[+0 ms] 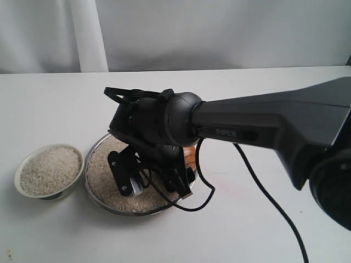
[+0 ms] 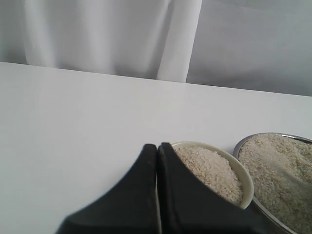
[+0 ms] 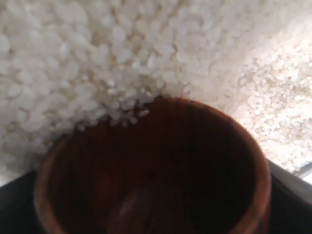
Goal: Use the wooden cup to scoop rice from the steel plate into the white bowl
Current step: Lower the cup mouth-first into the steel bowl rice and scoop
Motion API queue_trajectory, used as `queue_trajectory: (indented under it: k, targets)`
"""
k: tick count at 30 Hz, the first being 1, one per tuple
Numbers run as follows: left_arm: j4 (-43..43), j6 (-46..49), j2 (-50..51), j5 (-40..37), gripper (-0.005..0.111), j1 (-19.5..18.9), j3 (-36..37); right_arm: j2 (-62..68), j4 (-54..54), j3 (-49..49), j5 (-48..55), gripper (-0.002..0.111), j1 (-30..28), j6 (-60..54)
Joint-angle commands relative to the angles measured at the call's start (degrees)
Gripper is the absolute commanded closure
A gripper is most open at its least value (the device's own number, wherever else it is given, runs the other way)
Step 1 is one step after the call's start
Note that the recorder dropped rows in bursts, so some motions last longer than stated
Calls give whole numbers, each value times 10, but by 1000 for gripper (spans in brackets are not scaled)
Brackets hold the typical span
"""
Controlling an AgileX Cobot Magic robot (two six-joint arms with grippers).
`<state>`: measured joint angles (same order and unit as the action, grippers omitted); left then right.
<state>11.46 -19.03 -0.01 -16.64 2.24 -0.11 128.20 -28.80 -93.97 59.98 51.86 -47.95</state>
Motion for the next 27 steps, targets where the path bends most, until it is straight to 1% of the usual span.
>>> queue_trajectory:
  k: [1,12,22,27]
  targets:
    - [-1,-2,0,3,107,1,1,2,9,1,6,108,1,0]
    - [-1,-2,0,3,107,1,1,2,35,1,-29,108,1,0]
    - [-1,-2,0,3,107,1,1,2,49,1,-40,108,1,21]
    - [-1,-2,0,3,107,1,1,2,66,1,-66,108,1,22]
